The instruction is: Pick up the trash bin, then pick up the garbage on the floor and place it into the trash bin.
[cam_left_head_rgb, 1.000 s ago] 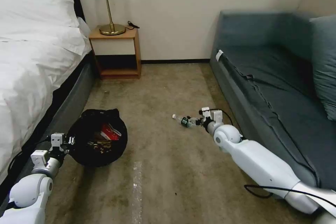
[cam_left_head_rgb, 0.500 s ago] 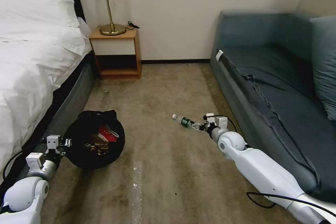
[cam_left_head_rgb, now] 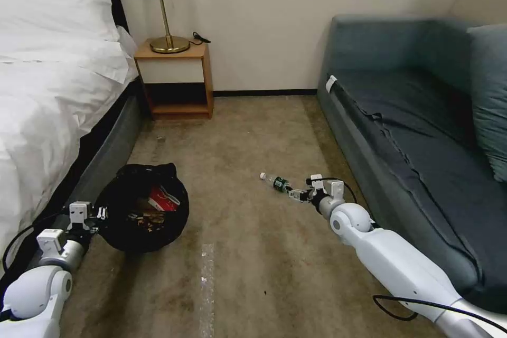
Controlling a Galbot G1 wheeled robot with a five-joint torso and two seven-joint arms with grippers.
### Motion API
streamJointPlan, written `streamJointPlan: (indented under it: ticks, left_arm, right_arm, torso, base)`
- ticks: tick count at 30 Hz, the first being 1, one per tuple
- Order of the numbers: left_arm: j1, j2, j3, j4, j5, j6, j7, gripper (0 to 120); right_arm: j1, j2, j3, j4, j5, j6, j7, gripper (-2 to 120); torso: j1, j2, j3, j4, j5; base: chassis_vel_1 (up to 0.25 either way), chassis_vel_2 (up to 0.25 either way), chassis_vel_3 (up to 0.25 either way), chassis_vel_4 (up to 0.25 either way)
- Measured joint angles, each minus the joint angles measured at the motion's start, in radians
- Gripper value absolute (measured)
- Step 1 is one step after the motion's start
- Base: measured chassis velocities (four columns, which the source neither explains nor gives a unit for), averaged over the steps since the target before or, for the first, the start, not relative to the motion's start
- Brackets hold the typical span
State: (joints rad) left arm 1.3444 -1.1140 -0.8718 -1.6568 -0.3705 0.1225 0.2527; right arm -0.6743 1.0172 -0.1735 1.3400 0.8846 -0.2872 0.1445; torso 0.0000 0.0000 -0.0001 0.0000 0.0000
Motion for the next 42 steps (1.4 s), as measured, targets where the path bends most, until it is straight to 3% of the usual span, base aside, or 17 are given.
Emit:
streamJointPlan:
  ticks: [42]
  left_arm:
    - [-0.013,0.003,-0.006,0.035,-0.018,-0.002,0.003,1]
  right_arm:
    - [0.012,0.051,-0.026,-0.069,-0.044,0.014,-0.023,100]
  torso:
    - [0.0,0.0,0.0,0.0,-0.0002]
  base:
    - [-0.084,0.087,0.084,-0.086]
